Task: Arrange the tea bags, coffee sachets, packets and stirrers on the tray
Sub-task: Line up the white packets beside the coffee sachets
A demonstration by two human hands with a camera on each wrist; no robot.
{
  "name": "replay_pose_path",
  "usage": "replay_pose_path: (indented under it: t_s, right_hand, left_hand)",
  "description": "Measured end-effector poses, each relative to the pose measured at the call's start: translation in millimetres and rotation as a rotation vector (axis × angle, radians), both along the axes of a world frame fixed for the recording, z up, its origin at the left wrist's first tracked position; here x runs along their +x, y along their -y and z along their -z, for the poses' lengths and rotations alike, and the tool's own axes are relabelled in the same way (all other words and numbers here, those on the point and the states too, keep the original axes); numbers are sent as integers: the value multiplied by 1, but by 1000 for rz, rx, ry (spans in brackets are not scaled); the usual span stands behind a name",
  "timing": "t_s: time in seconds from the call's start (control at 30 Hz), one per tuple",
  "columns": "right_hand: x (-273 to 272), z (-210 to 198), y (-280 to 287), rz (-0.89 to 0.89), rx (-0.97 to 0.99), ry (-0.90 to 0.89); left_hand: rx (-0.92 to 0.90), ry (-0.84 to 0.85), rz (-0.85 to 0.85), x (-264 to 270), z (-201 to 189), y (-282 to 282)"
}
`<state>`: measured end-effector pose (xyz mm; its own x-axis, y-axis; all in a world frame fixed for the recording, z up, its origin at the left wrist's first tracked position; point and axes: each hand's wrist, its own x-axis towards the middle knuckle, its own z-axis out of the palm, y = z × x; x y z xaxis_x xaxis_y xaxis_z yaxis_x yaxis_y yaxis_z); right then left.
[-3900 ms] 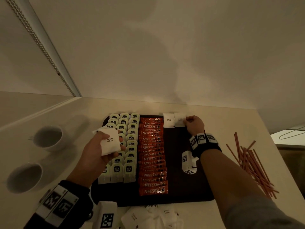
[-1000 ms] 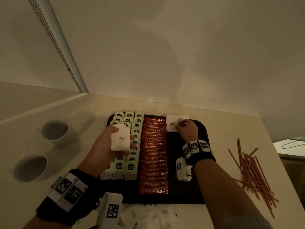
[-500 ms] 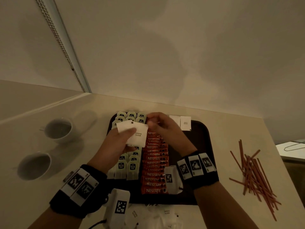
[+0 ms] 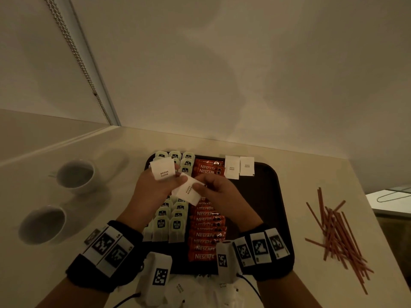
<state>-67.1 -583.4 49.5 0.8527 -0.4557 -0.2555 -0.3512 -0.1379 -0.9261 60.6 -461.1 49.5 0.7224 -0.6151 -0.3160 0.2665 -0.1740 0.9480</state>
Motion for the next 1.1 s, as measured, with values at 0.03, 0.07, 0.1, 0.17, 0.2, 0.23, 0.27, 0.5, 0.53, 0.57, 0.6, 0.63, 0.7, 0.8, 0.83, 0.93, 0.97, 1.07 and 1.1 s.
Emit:
replay_pose_path:
  t_s: [0.03,0.07,0.1,0.17,0.2,0.23,0.27,0.5,0.53,0.57,0.6,0.63,0.7,0.8,0.83,0.93,0.97,1.07,1.1]
  right_hand:
    - [-3,2,3,21,-1,-5]
    - [-6,4,6,58,24,-1]
    - [-11,6,11,118,70,11]
    - [-22,15,26,289,184,53]
    - [-27,21,36,390,221,70]
    - [-33,29,48,494,230,74]
    - [-38,37,60,594,217,65]
    - [-53,76,117,868,-90,-168]
    - [-53,78,121,859,-139,-203]
    - [-53,80,124,847,-178,-237]
    - [-52,81,126,835,-204,-264]
    - [-51,82,128,823,-219,-286]
    - [-48,83,130,792,-237,-314]
    - [-44,86,131,752,-253,-352]
    - [-44,88,132,748,-254,-359]
    - [-41,90,133,753,-256,-371]
    - [-41,90,133,756,-264,-378]
    - [-38,91,133,782,-271,-392]
    - [-37,91,133,796,-269,-399]
  left_hand:
    - [4,-16,10,-1,-1,2]
    - [0,-42,6,-2,-2,3]
    - [-14,-84,-10,-3,-4,4]
    - [-60,-187,-35,-3,-10,3]
    - [-86,-224,-35,-2,-13,2]
    - [-107,-251,-33,-2,-16,1]
    - [-119,-275,-34,-2,-18,0]
    - [-116,-413,-62,-3,-19,1]
    - [-115,-418,-63,-4,-19,1]
    - [-115,-420,-62,-4,-19,1]
    - [-116,-420,-60,-4,-19,1]
    - [-116,-420,-58,-4,-19,1]
    - [-116,-424,-59,-3,-18,1]
    - [-111,-431,-64,-2,-17,-1]
    - [-112,-433,-63,-3,-17,-2]
    - [-124,-445,-64,-2,-16,-2]
    - [-131,-455,-67,-2,-17,-2]
    - [-173,-483,-76,-2,-17,-3]
    - [-184,-490,-78,-1,-17,-2]
